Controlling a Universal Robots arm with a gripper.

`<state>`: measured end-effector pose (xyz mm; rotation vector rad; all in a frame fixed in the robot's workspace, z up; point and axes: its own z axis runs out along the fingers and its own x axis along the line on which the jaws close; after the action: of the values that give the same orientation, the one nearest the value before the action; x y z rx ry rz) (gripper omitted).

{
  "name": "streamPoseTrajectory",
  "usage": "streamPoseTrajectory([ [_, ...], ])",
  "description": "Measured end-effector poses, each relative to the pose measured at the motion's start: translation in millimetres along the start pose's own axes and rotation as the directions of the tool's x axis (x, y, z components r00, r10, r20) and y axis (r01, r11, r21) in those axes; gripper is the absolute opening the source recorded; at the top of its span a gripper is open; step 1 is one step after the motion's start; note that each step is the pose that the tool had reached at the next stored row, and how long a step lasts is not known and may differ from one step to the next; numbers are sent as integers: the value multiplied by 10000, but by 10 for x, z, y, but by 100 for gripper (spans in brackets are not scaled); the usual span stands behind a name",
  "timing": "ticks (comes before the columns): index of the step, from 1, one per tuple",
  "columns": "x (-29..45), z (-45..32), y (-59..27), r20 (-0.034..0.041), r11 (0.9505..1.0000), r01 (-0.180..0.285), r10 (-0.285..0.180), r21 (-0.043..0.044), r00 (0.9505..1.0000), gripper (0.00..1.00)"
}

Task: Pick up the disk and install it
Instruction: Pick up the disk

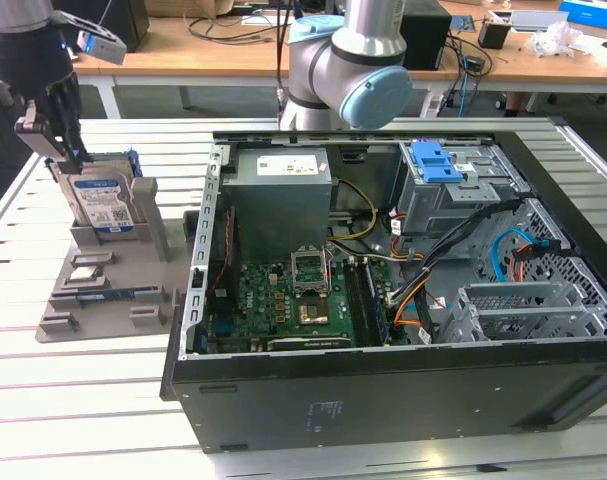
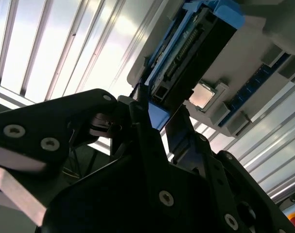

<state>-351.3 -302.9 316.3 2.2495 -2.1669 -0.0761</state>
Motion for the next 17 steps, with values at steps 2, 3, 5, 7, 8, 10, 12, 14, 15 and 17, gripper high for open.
streamPoseTrajectory([
  [2,2,46,-3,1,10000,-1,1,-6,10000,42],
  [3,6,70,-4,0,10000,0,0,-8,10000,42],
  [5,17,103,-5,0,10000,1,-1,-11,10000,42],
  [7,30,141,-6,0,10000,0,0,-13,10000,42],
  [8,34,156,-7,0,10000,0,0,-14,10000,42],
  [10,40,184,-8,1,10000,0,0,-14,10000,42],
  [12,44,209,-9,0,10000,-1,1,-14,10000,42],
  [14,45,233,-11,1,10000,0,0,-13,10000,42],
  [15,46,248,-12,0,10000,0,0,-14,10000,42],
  [17,47,280,-14,0,10000,2,-2,-14,10000,42],
])
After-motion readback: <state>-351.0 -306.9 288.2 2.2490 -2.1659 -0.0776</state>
